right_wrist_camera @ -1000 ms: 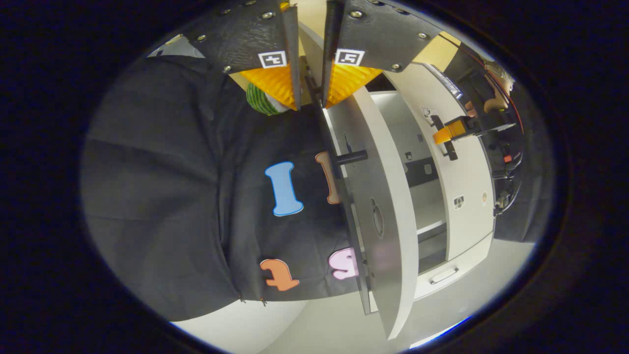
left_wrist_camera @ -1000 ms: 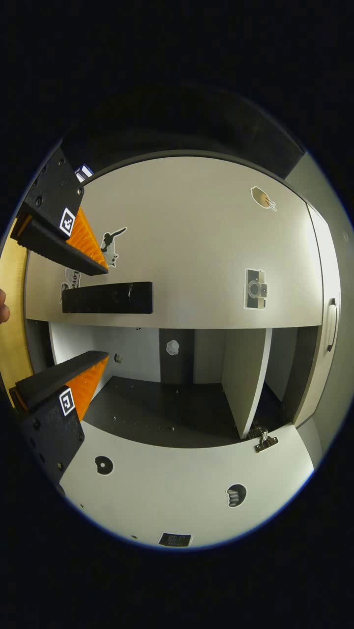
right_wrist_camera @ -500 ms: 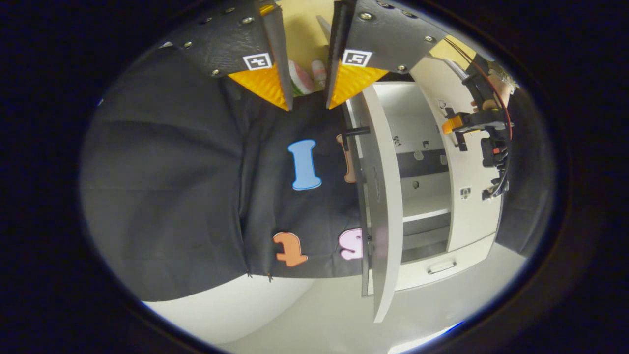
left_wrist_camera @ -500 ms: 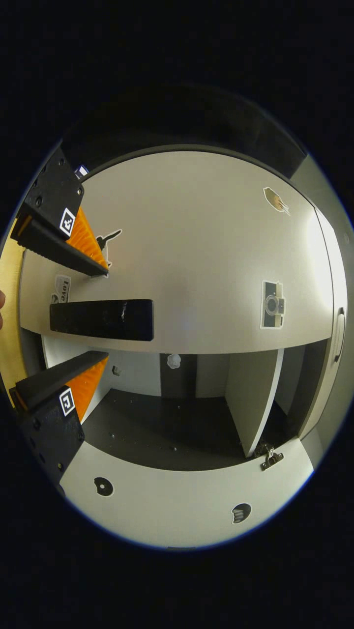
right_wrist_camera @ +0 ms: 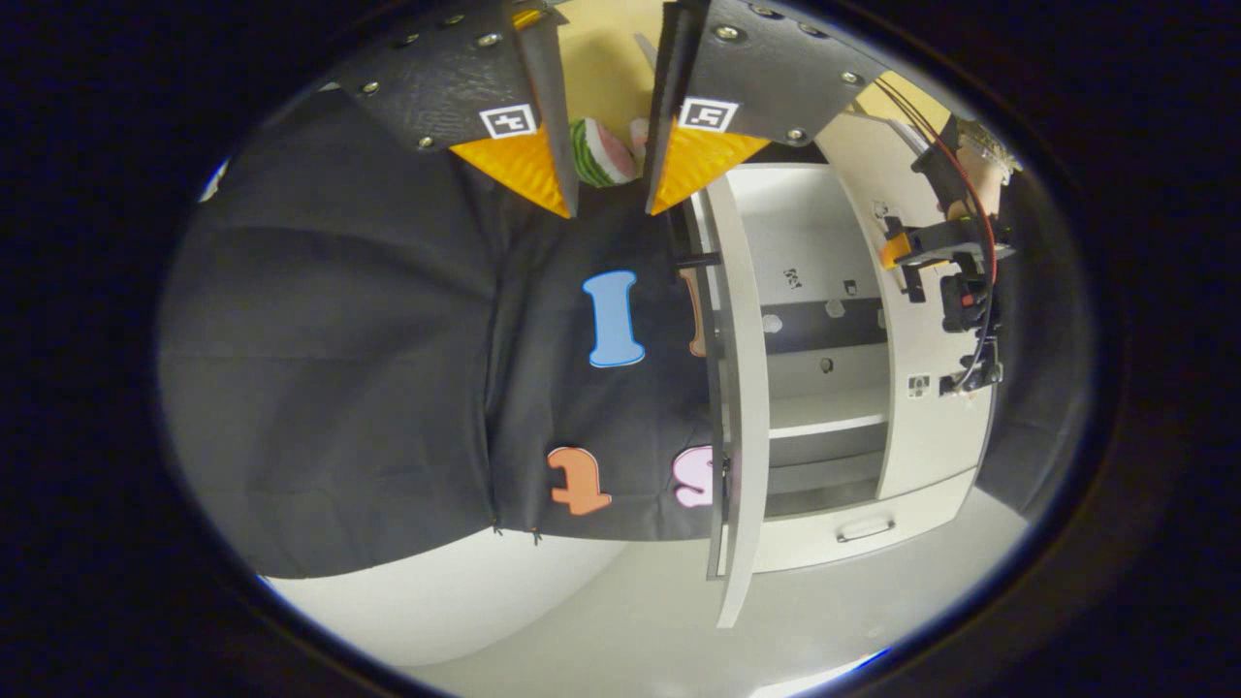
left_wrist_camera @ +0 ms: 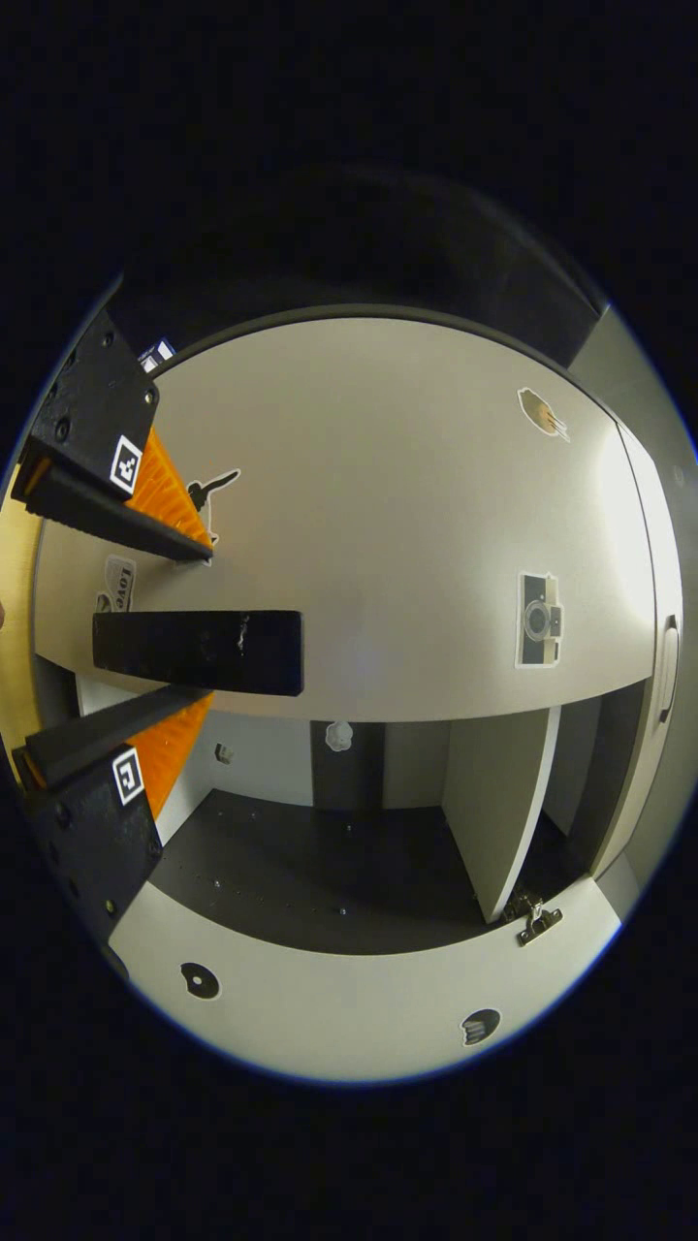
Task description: Open the right door of the double-door shoe cabinet with the right hand, and open the left door with the left hand.
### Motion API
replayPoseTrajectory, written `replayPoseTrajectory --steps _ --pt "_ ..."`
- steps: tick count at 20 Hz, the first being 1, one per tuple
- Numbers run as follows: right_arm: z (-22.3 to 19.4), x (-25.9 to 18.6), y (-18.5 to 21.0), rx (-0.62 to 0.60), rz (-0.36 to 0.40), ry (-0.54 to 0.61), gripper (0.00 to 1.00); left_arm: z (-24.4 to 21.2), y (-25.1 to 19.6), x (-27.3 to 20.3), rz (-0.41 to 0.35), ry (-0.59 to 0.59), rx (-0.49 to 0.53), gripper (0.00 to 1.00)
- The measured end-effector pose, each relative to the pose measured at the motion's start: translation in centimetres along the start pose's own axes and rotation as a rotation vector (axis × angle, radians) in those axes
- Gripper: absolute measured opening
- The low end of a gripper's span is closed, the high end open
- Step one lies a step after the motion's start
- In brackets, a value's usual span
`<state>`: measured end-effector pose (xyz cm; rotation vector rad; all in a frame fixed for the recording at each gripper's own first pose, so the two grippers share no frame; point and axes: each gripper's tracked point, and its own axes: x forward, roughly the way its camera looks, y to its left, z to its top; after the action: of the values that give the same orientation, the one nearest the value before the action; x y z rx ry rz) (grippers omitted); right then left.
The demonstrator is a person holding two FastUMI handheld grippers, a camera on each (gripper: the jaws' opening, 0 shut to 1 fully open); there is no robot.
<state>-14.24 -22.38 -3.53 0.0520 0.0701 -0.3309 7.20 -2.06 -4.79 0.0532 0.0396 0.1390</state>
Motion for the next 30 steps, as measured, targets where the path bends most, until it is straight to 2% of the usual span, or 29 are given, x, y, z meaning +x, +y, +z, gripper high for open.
replayPoseTrajectory --steps 1,2,3,4,5,6,7,8,12,19,25,30 --pt "0.1 -0.2 -0.2 -0.004 -0.002 0.0 0.39 -0.1 -0.2 0.1 -0.005 -0.001 -0.009 0.76" --pt "0.2 -0.2 -0.2 -0.005 -0.003 -0.003 0.31 -0.1 -0.4 -0.3 -0.009 0.001 -0.008 0.67" --pt "0.3 -0.3 -0.2 -0.007 -0.004 -0.004 0.39 -0.1 -0.9 -0.3 -0.019 0.001 -0.005 0.65" --pt "0.4 -0.5 -0.3 -0.008 -0.006 -0.007 0.39 0.0 -1.4 -0.1 -0.033 -0.006 -0.001 0.53" --pt "0.4 -0.8 -0.4 -0.012 -0.009 -0.01 0.39 -0.1 -1.4 -0.4 -0.027 -0.007 0.018 0.46" --pt "0.4 -0.9 -0.4 -0.016 -0.011 -0.012 0.39 -0.1 -1.3 -0.2 -0.03 0.005 0.024 0.31" --pt "0.3 -1.1 -0.5 -0.02 -0.013 -0.011 0.34 -0.1 -1.4 -0.2 -0.036 0.003 0.019 0.33" --pt "0.1 -1.0 -0.5 -0.021 -0.014 -0.007 0.39 -0.1 -1.3 -0.2 -0.043 0.012 0.013 0.3" --pt "-0.3 -1.2 -0.5 -0.014 -0.011 0.002 0.39 -0.2 -1.3 -0.4 -0.049 0.02 0.025 0.25" --pt "-0.8 -0.1 -1.0 -0.004 0.0 0.015 0.39 -0.3 -1.2 -1.4 -0.084 0.024 0.011 0.25" --pt "-1.3 2.9 -1.3 0.006 0.029 0.03 0.39 -0.6 -1.0 -3.7 -0.149 0.042 -0.004 0.25" --pt "-2.2 5.4 -1.8 -0.025 0.036 0.041 0.39 -0.7 -0.5 -5.3 -0.174 0.061 -0.008 0.25"
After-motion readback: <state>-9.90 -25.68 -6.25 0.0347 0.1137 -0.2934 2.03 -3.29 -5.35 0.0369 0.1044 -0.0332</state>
